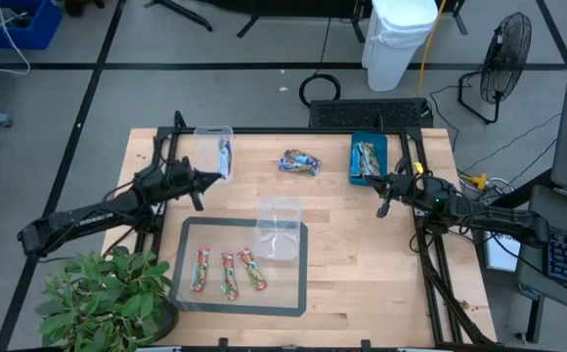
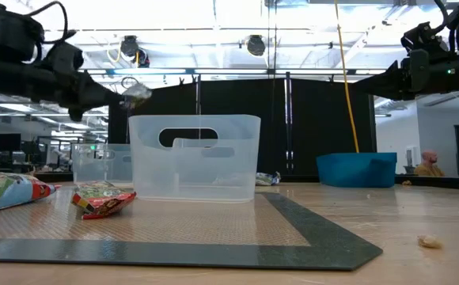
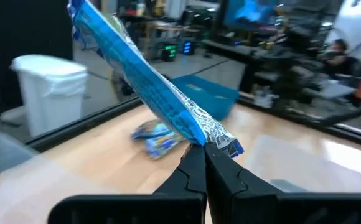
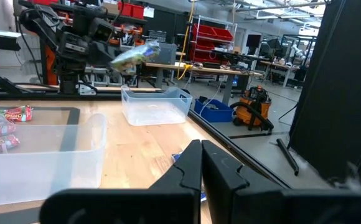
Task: Pick and place Granola Bars by type
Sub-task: Put the blue granola bar into the top blue bin
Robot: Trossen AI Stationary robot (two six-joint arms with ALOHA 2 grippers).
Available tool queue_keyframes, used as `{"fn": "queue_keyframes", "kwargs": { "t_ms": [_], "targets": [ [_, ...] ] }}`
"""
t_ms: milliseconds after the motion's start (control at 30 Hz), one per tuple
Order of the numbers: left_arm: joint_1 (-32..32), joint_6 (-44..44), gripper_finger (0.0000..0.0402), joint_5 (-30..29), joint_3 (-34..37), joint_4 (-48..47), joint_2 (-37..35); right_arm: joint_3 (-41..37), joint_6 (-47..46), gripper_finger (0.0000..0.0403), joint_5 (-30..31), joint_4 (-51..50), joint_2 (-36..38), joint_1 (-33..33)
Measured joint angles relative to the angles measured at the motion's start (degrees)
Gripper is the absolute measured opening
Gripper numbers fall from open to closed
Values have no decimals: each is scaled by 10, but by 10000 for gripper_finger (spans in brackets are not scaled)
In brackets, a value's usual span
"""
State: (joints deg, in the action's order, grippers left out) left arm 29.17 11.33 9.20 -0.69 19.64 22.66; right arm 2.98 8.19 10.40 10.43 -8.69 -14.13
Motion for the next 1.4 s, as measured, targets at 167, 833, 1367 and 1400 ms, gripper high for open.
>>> {"fn": "queue_keyframes", "kwargs": {
  "t_ms": [167,833,1367,1400],
  "targets": [
    [-6,85,0,-81,-4,-41,-11,0,0,4,0,0,0,0],
    [66,225,1,-182,-16,-156,7,0,0,4,0,0,0,0],
    [135,187,1,-83,-17,-213,14,0,0,4,0,0,0,0],
    [137,180,1,-75,-17,-213,14,0,0,4,0,0,0,0]
  ]
}}
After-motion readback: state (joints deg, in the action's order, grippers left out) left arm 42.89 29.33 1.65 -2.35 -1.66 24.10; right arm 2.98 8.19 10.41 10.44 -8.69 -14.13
